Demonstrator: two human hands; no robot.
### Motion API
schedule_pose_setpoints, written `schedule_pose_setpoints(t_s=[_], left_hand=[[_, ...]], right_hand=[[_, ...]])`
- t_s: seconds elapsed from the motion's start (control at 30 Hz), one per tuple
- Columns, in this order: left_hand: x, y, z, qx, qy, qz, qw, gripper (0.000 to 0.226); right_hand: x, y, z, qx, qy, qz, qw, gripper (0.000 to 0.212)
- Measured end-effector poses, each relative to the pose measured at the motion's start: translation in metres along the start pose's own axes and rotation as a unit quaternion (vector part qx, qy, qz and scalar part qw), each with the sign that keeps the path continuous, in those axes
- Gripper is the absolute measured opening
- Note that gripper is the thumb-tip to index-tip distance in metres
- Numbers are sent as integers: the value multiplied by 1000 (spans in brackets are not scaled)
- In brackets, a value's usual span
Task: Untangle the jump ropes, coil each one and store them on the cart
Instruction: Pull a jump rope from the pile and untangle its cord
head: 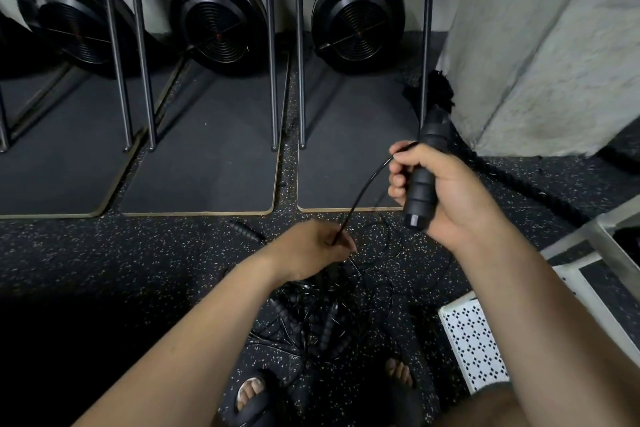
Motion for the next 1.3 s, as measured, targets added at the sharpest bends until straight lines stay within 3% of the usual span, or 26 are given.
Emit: schedule_pose_setpoints(t_s=[0.23, 0.33, 0.4, 0.47, 0.63, 0.83, 1.0, 1.13, 1.23, 1.3], left_hand=[[-12, -4, 11, -25, -52, -31, 998, 19], [-24, -4, 3, -2, -53, -70, 996, 15], [-39, -1, -4, 19, -19, -138, 990, 5], [-54, 4, -12, 50, 24, -202, 978, 4], [-72, 15, -28, 102, 151, -254, 950, 4], [-74, 19, -24, 100, 228, -249, 936, 8], [-74, 18, -22, 91, 245, -254, 931, 12], [-72, 15, -17, 81, 281, -250, 923, 11], [-64, 7, -9, 45, 291, -206, 933, 24], [-50, 2, -3, 11, 267, -140, 953, 36]], right_hand=[[-11, -6, -4, 12, -9, -26, 1000, 18], [-16, -6, -16, 25, 160, -49, 986, 27], [-14, -2, -36, 73, 280, -35, 957, 27], [-6, 3, -60, 129, 322, 6, 938, 25], [17, 3, -89, 180, 265, 71, 945, 19], [18, -4, -96, 177, 255, 80, 947, 13], [15, -4, -105, 201, 270, 83, 938, 38], [12, -5, -99, 189, 281, 70, 938, 30], [17, -2, -86, 168, 258, 76, 949, 20], [22, -1, -67, 132, 184, 76, 971, 20]])
Point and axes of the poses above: each hand's wrist, its own y-axis away from the middle knuckle, its own x-axis out of the palm, z = x × y, the point moved 9 cm from there along -y, towards the middle knuckle, and after that the axes turned 2 degrees about -y, right-handed, at the moved point
